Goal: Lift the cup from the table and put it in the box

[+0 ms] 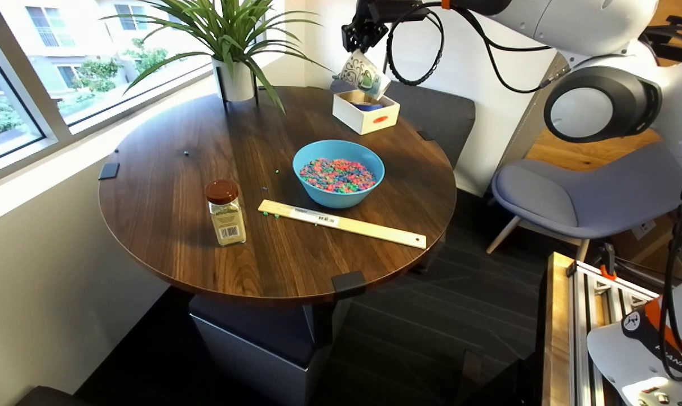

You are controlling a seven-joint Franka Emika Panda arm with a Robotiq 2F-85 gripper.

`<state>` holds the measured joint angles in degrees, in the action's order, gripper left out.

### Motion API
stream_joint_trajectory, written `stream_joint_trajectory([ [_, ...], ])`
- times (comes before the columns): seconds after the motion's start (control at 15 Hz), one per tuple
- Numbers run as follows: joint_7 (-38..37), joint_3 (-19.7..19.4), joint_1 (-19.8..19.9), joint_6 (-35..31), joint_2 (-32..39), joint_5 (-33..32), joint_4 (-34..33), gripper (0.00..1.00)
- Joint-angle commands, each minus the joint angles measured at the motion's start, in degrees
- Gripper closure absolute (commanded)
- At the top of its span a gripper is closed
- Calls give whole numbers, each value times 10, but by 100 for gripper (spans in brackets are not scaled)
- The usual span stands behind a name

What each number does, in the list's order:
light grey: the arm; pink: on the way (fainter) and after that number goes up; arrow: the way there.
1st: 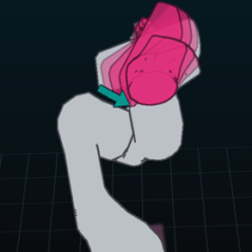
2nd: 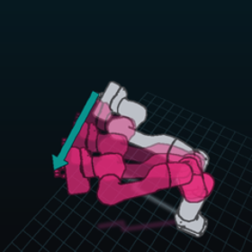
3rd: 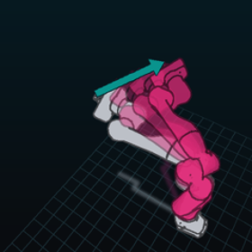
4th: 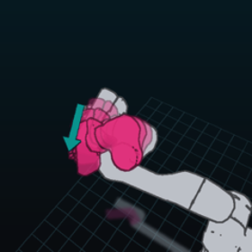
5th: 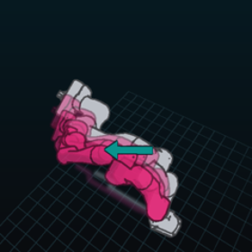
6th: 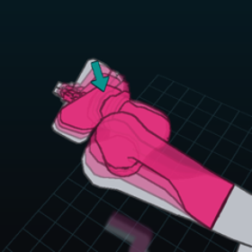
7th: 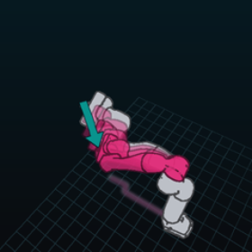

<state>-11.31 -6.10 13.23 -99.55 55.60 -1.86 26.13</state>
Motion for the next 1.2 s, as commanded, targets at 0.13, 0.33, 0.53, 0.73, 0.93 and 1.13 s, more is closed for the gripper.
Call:
stream_joint_trajectory([
  [0.13, 65, 11, 5, 26, 11, 5, -8, 98],
  [0.33, 82, 11, 5, 44, 10, 5, -8, 67],
  [0.53, 91, 11, 6, 55, 8, 5, -8, 45],
  [0.73, 91, 18, 11, 48, -2, 15, -6, 23],
  [0.93, 94, 32, 17, 32, -26, 34, -6, 1],
  [1.13, 106, 47, 23, 24, -53, 53, -12, 0],
])
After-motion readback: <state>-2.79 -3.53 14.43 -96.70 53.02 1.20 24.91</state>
